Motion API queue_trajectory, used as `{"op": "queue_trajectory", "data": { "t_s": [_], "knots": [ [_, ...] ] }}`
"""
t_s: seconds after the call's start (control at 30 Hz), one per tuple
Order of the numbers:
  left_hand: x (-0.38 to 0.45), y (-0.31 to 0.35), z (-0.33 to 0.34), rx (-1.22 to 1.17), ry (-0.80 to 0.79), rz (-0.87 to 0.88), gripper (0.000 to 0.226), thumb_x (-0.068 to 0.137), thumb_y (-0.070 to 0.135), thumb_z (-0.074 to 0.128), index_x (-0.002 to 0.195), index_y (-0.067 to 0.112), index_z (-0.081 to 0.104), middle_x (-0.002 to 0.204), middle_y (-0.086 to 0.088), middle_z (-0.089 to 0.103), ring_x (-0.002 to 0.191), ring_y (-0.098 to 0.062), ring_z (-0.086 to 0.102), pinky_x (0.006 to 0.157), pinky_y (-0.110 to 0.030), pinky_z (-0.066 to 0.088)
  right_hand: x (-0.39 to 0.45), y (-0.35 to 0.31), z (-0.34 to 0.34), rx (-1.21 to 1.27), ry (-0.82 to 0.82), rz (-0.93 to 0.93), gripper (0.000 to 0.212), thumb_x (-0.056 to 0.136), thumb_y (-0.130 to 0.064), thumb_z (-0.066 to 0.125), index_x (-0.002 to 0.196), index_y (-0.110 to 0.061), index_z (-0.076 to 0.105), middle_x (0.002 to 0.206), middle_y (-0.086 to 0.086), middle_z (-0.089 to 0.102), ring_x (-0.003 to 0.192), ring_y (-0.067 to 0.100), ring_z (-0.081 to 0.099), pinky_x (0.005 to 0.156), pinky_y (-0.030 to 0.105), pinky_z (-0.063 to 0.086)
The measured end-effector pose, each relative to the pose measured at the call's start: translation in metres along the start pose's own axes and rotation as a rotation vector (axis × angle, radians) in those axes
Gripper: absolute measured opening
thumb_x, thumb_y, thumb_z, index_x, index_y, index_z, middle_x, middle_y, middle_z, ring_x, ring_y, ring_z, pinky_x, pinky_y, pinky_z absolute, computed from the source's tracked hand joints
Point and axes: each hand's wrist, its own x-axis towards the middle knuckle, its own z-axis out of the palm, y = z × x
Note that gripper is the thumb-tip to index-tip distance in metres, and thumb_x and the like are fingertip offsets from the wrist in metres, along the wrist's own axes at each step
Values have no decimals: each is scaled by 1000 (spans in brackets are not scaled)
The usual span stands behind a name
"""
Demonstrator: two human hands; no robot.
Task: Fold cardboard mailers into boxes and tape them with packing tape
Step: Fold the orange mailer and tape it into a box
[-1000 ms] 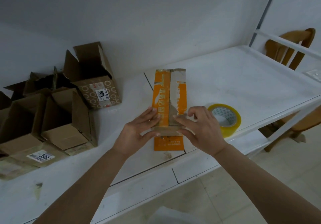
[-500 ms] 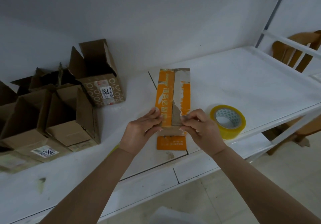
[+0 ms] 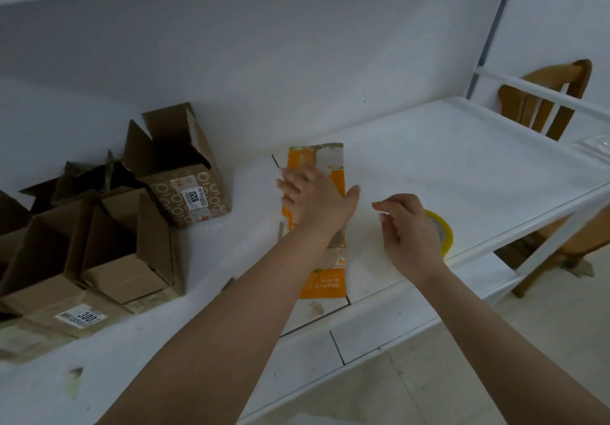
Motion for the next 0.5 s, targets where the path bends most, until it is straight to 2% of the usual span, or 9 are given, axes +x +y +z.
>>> {"op": "queue_trajectory", "data": {
  "t_s": [0.1,0.23,0.27,0.33,0.4,0.43,0.5],
  "knots": [
    [11,-10,7,46,41,-169,127,74,74,58,150,-1,-10,155,-31,-16,145,-44,-12,117,-52,3,-3,-1,-3,14,-9,11,22,88,1,61,107,-5,71,111,14,60,78,29,64,64,29,46],
    [28,-30,-8,-73,78,-343,128,67,75,65,152,5,0,158,-28,-5,147,-40,-2,117,-50,7,1,-5,-6,29,-3,17,22,89,-2,62,109,-9,70,112,10,59,80,25,63,60,28,45],
    [32,-35,-14,-145,67,-391,123,65,71,68,152,9,7,158,-28,3,146,-41,6,117,-52,11,3,-7,-6,33,-6,22,23,89,-4,62,110,-10,70,114,9,58,83,24,63,60,30,47],
    [37,-47,-27,-380,20,-422,115,55,59,78,146,15,22,148,-23,34,135,-42,35,110,-55,31,9,-14,-7,44,-17,27,24,92,-7,60,113,-12,68,117,7,56,91,21,63,64,37,54],
    [33,-55,-42,-585,-36,-356,110,42,46,82,135,16,32,131,-18,54,116,-38,56,95,-53,48,18,-23,-9,67,4,0,25,93,-9,59,116,-12,66,117,6,55,91,18,62,68,37,56],
    [31,-57,-49,-564,-44,-281,110,41,44,83,134,16,33,129,-16,56,114,-37,57,94,-53,49,24,-28,-12,87,38,-15,24,94,-10,58,117,-12,65,117,6,55,90,17,61,68,36,56],
    [27,-59,-66,-230,-11,-45,113,50,48,84,142,16,26,137,-10,47,126,-35,45,104,-49,40,37,-39,-21,118,156,-31,23,95,-15,56,117,-13,64,116,5,56,88,17,61,67,34,54]
  ]
}}
